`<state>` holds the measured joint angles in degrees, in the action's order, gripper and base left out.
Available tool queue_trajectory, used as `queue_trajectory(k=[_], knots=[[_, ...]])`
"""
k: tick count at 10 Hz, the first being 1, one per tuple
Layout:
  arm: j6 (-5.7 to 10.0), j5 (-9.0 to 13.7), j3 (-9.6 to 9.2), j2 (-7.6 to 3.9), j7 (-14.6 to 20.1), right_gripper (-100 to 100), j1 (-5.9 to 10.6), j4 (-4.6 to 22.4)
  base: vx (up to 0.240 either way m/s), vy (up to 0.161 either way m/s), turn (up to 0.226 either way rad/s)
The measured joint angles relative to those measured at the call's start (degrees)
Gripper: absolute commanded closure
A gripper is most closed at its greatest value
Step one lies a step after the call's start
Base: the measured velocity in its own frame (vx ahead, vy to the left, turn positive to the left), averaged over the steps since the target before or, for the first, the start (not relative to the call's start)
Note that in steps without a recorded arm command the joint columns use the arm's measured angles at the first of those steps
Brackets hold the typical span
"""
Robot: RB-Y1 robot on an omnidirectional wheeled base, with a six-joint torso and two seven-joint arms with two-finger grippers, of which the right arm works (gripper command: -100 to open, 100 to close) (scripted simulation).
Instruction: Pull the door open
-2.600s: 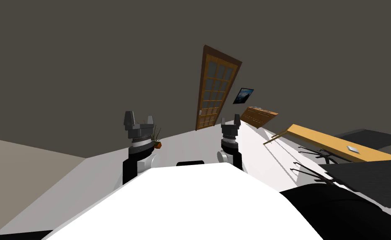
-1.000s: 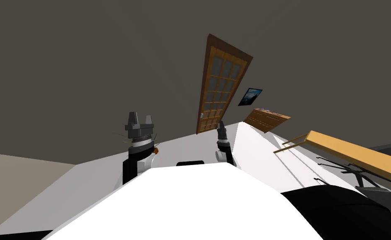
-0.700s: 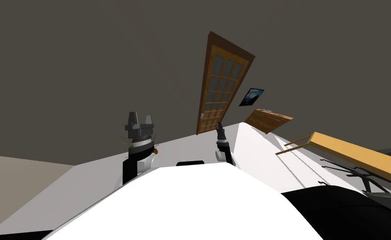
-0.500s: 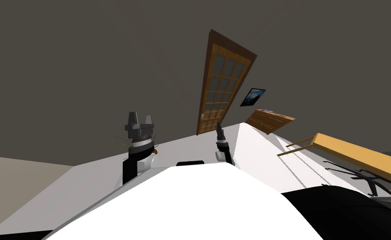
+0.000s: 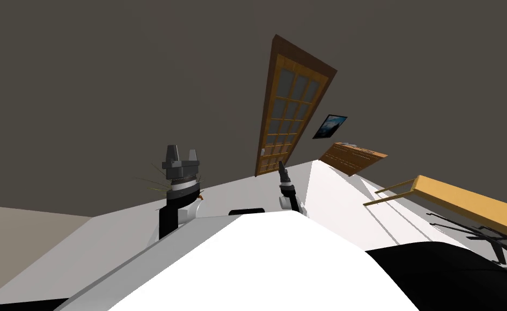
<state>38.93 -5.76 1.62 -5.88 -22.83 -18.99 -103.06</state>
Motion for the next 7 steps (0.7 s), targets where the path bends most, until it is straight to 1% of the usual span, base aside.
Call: queue_trajectory(k=[2, 3, 6, 7], knots=[[0.51, -0.96, 0.59, -0.29, -1.87, -100, 1.24, 3.07, 0.102, -0.024, 0.026], [1.05, -1.28, 1.15, -0.73, -2.65, -100, 2.11, 5.10, 0.110, -0.028, 0.029], [2.30, -2.91, 1.64, -0.78, -5.65, -100, 2.91, 9.17, 0.095, -0.028, 0.022], [2.85, -3.36, 2.00, -1.02, -6.56, -100, 3.54, 10.98, 0.096, -0.015, 0.025]])
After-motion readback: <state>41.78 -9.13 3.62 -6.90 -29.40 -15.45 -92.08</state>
